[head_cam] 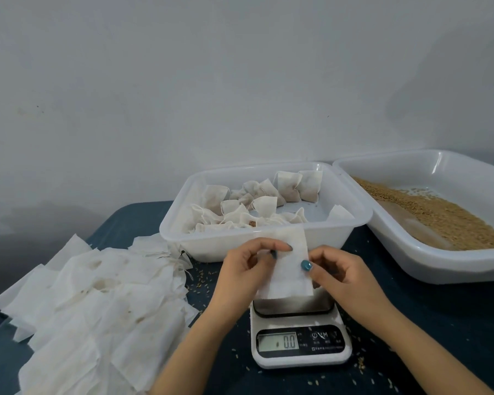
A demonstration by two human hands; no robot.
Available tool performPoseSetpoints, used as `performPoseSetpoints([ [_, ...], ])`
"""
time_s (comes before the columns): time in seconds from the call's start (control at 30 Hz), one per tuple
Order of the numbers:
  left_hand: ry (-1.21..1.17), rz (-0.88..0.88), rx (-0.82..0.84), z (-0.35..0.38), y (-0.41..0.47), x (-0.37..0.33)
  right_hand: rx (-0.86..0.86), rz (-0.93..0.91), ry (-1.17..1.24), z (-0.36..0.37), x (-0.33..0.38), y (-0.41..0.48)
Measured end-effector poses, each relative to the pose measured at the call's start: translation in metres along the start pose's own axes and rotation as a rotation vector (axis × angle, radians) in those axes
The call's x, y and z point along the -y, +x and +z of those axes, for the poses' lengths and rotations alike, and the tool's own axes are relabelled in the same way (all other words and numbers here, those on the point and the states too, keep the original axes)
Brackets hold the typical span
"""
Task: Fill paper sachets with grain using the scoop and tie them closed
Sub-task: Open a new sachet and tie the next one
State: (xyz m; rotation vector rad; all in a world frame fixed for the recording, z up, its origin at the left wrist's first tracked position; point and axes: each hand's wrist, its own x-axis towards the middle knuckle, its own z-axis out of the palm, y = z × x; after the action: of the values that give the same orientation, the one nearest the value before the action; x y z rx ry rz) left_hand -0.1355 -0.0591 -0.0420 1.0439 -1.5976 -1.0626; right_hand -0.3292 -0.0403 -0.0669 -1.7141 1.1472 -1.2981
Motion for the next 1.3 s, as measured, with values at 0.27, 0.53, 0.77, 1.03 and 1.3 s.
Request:
performPoseSetpoints([
  [0.27, -0.015, -0.027, 0.215, -0.0007, -0.0053, 0.0022, -0.078, 0.037, 0.11, -0.0016, 0.0004, 0.0029],
  [0.53, -0.163, 0.043, 0.174, 0.0015, -0.008, 0.001, -0.053, 0.071, 0.097, -0.0016, 0.0048, 0.0017],
  [0.77, -0.129, 0.052, 0.166, 0.0025, -0.0085, 0.0036, -0.069, 0.055, 0.041, -0.0017, 0.0015, 0.0034],
  [1.03, -0.113, 0.068, 0.168, 0.0047, -0.0093, 0.0063, -0.095, 0.05, 0.074, -0.0013, 0.0035, 0.0031],
  [1.3, -0.091, 0.078, 0.152, 0.0054, -0.0088, 0.0072, -0.073, 0.052, 0.128, -0.0019, 0.003, 0.002],
])
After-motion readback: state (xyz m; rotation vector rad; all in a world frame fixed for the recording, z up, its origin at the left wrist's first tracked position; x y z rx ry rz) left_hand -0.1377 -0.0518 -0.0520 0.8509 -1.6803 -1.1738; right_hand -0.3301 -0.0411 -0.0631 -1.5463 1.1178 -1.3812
